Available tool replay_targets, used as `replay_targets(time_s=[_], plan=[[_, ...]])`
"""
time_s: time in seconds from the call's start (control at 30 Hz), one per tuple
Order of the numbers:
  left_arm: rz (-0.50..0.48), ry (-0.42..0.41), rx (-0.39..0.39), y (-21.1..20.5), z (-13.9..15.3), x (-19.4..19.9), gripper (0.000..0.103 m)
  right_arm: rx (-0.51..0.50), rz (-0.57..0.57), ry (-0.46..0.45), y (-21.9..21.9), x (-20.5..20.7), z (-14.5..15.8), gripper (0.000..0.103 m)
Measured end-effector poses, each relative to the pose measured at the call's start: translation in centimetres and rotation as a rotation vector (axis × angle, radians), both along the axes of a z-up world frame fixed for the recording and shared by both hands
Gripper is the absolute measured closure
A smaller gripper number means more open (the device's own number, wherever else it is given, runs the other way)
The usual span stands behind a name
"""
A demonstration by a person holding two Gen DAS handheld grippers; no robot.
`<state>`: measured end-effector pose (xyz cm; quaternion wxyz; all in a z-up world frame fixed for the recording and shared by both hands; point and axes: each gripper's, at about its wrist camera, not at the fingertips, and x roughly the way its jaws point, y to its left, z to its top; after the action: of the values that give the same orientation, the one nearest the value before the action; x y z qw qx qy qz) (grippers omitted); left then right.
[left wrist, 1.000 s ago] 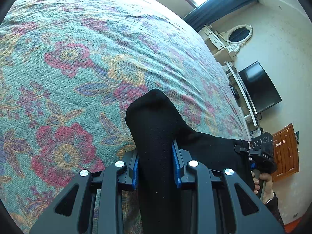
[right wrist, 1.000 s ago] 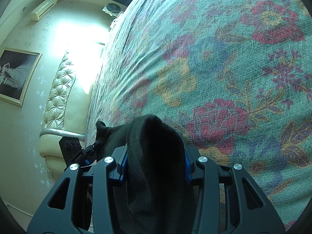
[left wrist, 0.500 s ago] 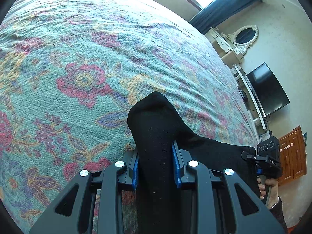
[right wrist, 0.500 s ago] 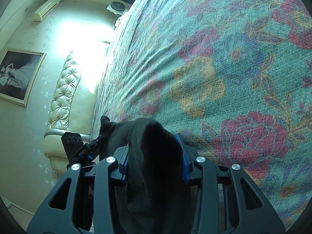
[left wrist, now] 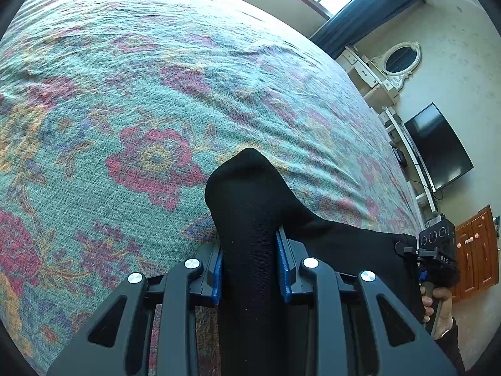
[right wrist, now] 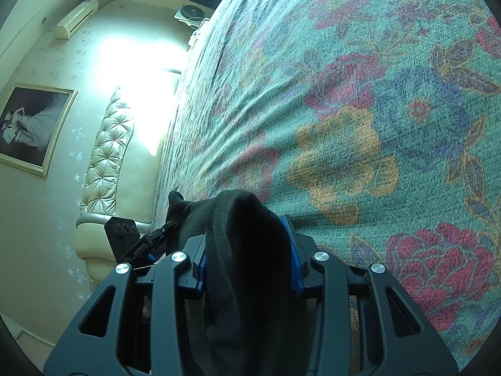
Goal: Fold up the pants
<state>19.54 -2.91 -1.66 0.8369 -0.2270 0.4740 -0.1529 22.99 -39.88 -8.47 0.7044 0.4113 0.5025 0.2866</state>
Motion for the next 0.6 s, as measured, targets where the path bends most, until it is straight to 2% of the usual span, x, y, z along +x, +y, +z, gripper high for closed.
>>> replay_targets(time_s=[0.6], plan=[[0.016, 0.010, 0.011, 0.8, 0.2, 3.2, 0.075, 0.033, -0.020, -0.011, 1.0, 3.3, 0.6, 0.067]])
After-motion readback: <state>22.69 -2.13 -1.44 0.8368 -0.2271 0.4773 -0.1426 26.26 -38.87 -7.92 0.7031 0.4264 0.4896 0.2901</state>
